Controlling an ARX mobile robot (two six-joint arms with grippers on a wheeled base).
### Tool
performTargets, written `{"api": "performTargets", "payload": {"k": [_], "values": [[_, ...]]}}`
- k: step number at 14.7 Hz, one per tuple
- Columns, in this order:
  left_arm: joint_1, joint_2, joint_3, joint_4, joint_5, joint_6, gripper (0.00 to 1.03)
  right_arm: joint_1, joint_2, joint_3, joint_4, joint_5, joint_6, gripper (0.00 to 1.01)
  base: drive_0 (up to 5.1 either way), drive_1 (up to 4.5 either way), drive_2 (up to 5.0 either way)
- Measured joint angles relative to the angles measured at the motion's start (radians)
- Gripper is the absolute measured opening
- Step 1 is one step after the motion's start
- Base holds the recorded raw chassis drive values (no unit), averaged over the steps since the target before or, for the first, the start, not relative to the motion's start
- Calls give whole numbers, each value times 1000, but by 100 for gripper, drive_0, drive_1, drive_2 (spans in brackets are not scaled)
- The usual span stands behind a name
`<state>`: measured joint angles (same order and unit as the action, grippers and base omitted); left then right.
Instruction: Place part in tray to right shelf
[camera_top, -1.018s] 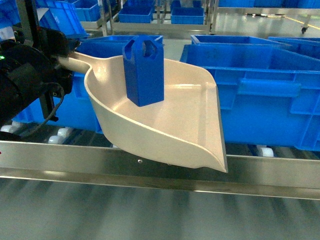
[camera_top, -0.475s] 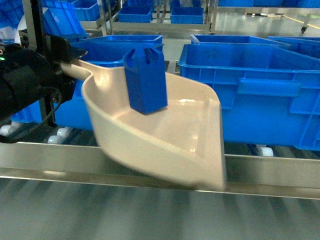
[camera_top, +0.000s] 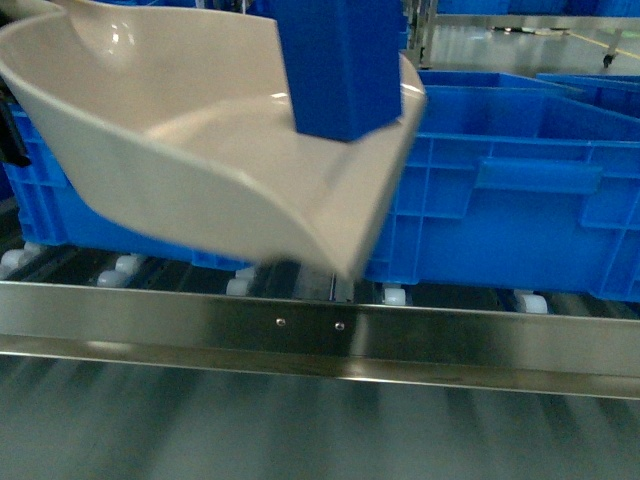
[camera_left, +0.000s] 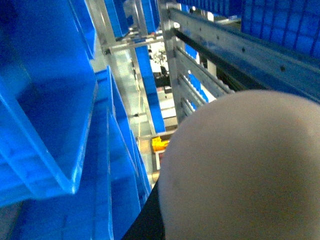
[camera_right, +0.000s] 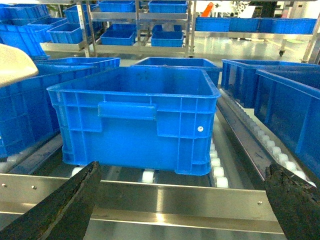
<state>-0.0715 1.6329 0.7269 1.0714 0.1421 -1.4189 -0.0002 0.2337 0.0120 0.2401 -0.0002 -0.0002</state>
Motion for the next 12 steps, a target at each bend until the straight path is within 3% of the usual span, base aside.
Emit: {"api": "performTargets", "payload": {"k": [2, 4, 6, 7, 8, 9, 10, 11, 12], "values": [[80, -1, 133, -190, -68, -43, 12, 0, 0, 0, 0, 0, 0, 98, 0, 0, 0], [153, 27, 298, -306, -110, -61, 12, 0, 0, 0, 0, 0, 0, 98, 0, 0, 0], [185, 137, 508, -551, -294, -3, 12, 0, 0, 0, 0, 0, 0, 98, 0, 0, 0], [183, 185, 584, -658, -404, 61, 12, 0, 0, 0, 0, 0, 0, 98, 0, 0, 0], [171, 226, 657, -722, -529, 153, 12, 0, 0, 0, 0, 0, 0, 98, 0, 0, 0], [145, 246, 696, -684, -632, 264, 12, 0, 0, 0, 0, 0, 0, 98, 0, 0, 0], [80, 232, 729, -662, -737, 437, 12, 0, 0, 0, -1, 0, 0, 98, 0, 0, 0], [16, 199, 727, -658, -782, 546, 12, 0, 0, 0, 0, 0, 0, 98, 0, 0, 0], [-23, 191, 724, -644, -778, 595, 12, 0, 0, 0, 0, 0, 0, 98, 0, 0, 0]]}}
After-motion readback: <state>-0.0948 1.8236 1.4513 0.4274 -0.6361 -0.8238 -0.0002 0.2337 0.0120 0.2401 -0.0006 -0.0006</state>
